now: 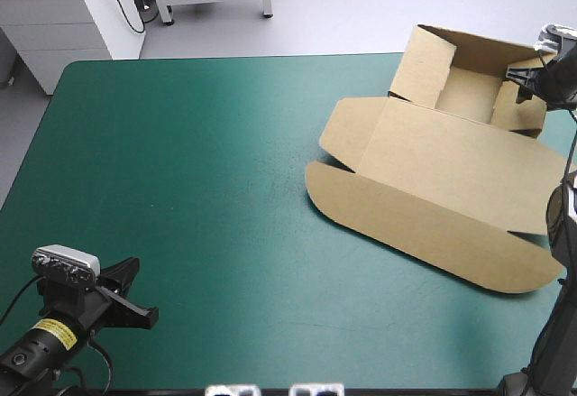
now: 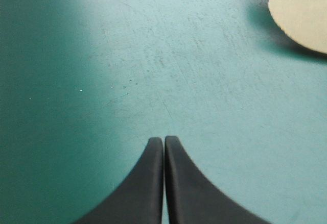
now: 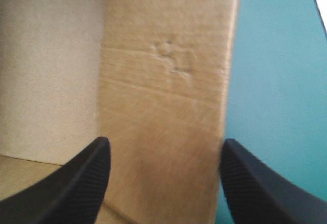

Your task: Fold the box

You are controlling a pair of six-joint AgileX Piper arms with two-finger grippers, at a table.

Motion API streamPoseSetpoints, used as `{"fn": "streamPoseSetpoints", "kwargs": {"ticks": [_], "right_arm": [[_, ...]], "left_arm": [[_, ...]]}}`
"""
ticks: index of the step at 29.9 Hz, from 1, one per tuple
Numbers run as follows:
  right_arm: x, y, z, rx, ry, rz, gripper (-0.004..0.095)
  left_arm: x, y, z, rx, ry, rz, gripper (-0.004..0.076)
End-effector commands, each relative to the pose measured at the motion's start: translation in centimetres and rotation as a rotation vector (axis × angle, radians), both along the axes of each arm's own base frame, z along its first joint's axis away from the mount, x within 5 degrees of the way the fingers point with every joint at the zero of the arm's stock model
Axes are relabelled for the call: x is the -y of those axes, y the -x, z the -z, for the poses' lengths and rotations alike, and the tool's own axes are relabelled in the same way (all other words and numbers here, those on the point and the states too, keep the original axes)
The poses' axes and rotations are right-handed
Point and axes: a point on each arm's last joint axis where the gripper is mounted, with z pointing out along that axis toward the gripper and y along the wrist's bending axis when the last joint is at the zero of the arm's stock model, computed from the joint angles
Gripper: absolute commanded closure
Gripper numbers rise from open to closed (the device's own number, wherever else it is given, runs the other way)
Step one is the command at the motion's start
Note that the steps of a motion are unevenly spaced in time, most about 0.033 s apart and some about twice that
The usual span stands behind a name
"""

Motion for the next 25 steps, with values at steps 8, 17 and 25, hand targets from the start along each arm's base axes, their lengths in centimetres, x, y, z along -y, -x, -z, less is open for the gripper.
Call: {"fn": "streamPoseSetpoints", "kwargs": {"ticks": [8,17,25], "right_arm": [[-0.9,4.3,-9.0,0.18,0.111,-0.004,0.0168],[-4.8,11.3,-18.5,0.437,0.124,-0.152,0.0657],[-11.1,15.1,-20.8,0.514,0.069,-0.389,0.0913]], "left_arm": [[0.2,-0.2,-1.4,0.082,0.045,0.005,0.0732],[0.2,-0.2,-1.4,0.08,0.044,0.005,0.0732],[0.1,-0.2,-1.3,0.07,0.035,0.003,0.0732]]}}
